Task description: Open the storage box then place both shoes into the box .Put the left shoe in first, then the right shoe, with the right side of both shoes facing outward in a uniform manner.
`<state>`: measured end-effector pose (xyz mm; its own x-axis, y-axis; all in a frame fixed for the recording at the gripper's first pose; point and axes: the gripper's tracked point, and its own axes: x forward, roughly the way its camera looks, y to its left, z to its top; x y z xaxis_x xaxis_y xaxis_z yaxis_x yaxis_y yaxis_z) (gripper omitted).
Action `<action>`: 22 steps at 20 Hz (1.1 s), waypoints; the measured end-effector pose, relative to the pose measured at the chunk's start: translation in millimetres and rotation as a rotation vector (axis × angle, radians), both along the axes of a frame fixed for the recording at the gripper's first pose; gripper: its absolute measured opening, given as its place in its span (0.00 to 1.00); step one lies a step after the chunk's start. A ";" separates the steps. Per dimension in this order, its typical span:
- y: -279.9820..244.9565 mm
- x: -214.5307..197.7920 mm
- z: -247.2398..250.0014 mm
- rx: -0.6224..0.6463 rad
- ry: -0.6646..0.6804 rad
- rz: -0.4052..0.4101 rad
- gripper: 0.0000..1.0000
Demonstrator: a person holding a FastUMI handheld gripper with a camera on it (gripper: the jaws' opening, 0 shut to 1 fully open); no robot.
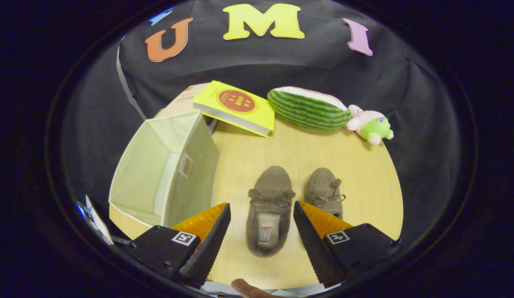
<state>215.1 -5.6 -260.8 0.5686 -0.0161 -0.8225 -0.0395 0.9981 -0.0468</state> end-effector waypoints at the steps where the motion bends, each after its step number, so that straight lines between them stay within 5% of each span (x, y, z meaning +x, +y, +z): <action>1: -6.3 -2.0 -5.0 -0.005 0.020 -0.012 0.98; 5: -30.5 -8.3 -37.4 -0.045 0.124 -0.057 0.98; 15: -43.6 3.3 -114.1 -0.018 0.320 -0.101 0.35; 17: -42.5 5.5 -120.8 -0.017 0.336 -0.097 0.15; 22: -38.8 3.3 -113.8 0.055 0.332 -0.166 0.06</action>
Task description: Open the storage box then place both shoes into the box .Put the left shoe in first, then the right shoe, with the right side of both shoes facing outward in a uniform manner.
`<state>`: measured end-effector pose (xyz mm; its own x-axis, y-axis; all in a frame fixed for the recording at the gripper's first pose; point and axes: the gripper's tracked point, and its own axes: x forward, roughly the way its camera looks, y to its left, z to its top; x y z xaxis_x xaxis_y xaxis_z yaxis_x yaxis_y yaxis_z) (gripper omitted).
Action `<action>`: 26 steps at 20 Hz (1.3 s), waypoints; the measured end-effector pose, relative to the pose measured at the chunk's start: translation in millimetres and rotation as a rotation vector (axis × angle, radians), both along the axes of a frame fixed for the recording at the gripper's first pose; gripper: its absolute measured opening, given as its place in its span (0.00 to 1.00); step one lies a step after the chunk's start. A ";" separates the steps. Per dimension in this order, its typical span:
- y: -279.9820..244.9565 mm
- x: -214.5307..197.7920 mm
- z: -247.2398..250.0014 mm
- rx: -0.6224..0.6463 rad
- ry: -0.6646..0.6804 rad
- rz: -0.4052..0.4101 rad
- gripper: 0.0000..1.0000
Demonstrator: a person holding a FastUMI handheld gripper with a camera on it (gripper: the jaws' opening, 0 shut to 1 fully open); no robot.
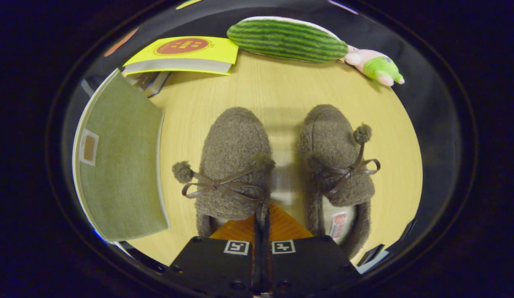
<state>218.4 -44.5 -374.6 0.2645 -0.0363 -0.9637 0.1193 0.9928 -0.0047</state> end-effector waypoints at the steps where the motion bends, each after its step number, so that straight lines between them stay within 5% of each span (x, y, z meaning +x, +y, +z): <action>1: 2.2 -2.4 3.1 0.024 0.001 -0.002 0.06; 17: 37.1 -1.4 118.0 0.110 -0.091 -0.006 0.06; 26: 128.5 14.7 200.2 0.224 -0.194 0.058 0.06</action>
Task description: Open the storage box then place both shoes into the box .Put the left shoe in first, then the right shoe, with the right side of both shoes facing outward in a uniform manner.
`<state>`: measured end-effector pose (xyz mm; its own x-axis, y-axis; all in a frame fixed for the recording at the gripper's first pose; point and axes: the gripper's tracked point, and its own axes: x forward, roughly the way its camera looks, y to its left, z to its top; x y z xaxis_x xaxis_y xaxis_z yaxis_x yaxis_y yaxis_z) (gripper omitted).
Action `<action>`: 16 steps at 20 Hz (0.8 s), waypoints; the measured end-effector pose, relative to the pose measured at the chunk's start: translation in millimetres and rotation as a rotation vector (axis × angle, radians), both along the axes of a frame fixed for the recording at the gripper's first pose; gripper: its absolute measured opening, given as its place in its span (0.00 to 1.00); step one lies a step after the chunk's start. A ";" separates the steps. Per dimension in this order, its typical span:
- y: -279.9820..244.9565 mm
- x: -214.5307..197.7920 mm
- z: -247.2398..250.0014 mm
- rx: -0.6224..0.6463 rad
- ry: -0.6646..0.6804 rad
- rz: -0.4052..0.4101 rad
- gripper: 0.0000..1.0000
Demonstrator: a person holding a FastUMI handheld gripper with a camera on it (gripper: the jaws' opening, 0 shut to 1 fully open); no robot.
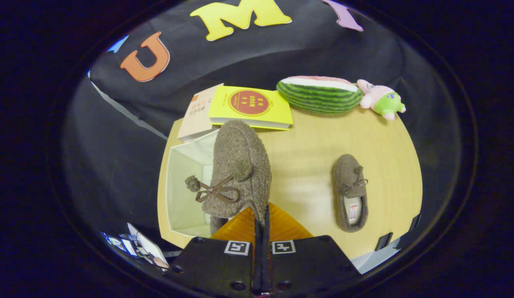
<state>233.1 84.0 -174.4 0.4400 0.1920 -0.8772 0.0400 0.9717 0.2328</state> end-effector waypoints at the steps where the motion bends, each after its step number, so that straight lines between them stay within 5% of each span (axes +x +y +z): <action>1: 13.0 1.2 3.2 0.016 -0.004 0.014 0.06; 7: 106.2 18.0 -6.8 0.192 -0.028 0.046 0.06; 16: 168.8 40.0 -72.2 0.131 -0.057 0.021 0.06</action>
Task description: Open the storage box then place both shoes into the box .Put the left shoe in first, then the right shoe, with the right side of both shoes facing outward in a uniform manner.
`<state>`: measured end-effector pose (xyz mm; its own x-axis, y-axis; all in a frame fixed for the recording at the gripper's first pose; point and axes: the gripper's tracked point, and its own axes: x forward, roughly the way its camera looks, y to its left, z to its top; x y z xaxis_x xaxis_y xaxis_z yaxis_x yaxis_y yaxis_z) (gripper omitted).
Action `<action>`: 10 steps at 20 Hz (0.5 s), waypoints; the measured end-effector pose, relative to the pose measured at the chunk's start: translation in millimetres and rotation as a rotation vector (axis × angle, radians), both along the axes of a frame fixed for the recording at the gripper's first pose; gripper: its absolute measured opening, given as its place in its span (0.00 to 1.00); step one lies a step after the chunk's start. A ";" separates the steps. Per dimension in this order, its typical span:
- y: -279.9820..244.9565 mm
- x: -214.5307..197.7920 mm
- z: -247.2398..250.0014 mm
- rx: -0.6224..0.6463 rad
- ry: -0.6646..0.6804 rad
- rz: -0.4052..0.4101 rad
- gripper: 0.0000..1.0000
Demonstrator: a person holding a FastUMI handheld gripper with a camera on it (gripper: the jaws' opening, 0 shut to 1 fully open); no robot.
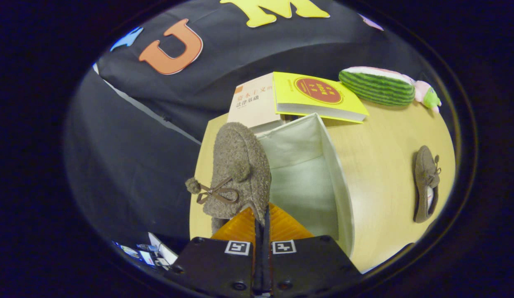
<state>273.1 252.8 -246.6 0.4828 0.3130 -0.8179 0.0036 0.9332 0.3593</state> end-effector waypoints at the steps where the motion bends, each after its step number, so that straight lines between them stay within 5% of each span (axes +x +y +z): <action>1: 1.1 -0.2 -9.3 -0.013 0.003 -0.024 0.06; 10: 13.3 -7.1 -83.1 -0.133 0.062 -0.021 0.06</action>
